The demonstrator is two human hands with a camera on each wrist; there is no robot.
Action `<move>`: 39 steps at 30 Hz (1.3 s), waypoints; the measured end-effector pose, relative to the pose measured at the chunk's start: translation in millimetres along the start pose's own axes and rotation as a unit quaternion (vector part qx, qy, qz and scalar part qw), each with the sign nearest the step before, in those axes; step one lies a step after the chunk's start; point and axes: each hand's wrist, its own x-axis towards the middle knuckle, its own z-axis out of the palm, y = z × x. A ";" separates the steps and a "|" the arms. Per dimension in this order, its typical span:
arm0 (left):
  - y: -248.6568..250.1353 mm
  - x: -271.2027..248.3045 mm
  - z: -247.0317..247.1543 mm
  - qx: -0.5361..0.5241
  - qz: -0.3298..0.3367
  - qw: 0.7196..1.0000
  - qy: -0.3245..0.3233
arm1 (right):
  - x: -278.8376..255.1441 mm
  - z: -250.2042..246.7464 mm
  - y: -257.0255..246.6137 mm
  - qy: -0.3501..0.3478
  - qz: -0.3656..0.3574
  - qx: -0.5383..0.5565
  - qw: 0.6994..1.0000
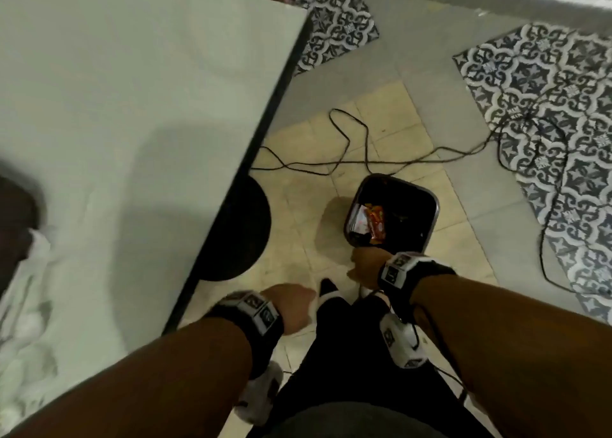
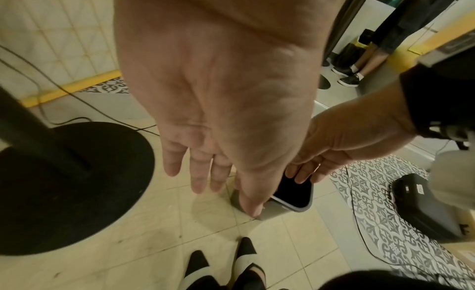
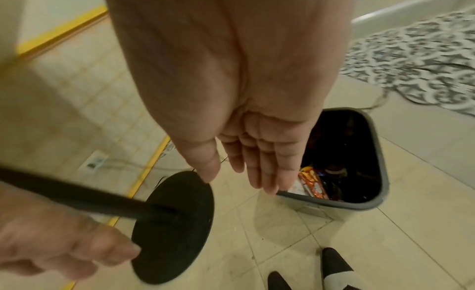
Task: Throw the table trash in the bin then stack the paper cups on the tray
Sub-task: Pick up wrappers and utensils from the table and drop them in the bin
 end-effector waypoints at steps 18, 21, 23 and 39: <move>-50.0 -150.8 255.9 -0.568 -0.197 0.767 0.224 | -145.1 -0.5 -176.6 -0.163 -0.277 -0.374 0.870; -35.4 -165.6 306.8 -0.641 -0.251 0.681 0.250 | -190.2 -2.0 -224.1 -0.170 -0.344 -0.453 0.805; -25.6 -173.8 337.5 -0.673 -0.276 0.635 0.260 | -216.1 -5.0 -256.2 -0.155 -0.410 -0.460 0.773; -127.8 -335.6 289.9 -0.421 -0.384 0.487 0.662 | -218.1 34.7 -424.1 0.195 -0.553 -0.400 0.704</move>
